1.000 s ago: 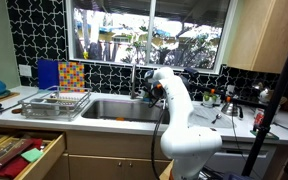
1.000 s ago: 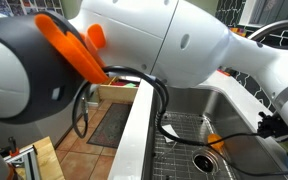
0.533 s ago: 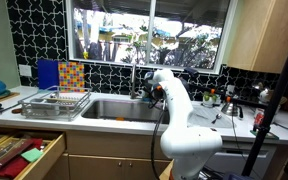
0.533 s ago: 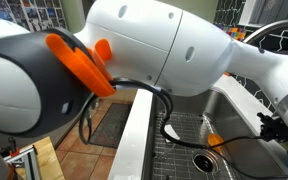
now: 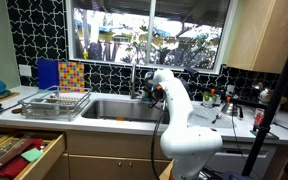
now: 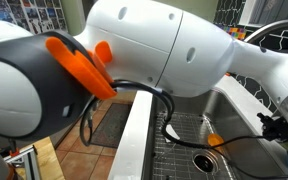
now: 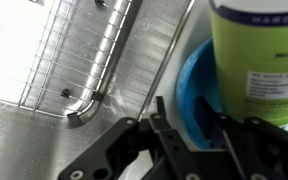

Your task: Pick up the orange bowl and put it in the sink, pick up the blue bowl and put it on the kitchen counter in front of the sink, pick up the green container and put it in the blue bowl, move the blue bowl to the kitchen counter next to the tap

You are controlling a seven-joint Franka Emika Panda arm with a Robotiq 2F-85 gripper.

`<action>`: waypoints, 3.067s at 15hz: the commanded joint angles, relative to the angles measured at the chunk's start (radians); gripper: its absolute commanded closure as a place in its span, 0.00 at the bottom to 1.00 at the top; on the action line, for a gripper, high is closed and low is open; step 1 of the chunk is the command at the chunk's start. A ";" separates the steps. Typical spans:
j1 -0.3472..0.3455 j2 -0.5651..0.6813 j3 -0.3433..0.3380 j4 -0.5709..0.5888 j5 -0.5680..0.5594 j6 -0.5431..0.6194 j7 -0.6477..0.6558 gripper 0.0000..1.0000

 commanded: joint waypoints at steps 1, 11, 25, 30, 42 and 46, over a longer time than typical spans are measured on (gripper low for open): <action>-0.010 0.004 0.000 0.021 0.005 -0.004 0.003 0.30; 0.005 -0.050 -0.030 -0.012 -0.021 -0.006 -0.018 0.00; 0.022 -0.320 -0.045 -0.179 -0.156 -0.207 -0.407 0.00; 0.009 -0.479 -0.030 -0.325 -0.146 -0.177 -0.741 0.00; 0.019 -0.812 -0.005 -0.659 -0.114 -0.196 -1.241 0.00; 0.087 -0.885 -0.041 -0.716 -0.115 -0.234 -1.210 0.00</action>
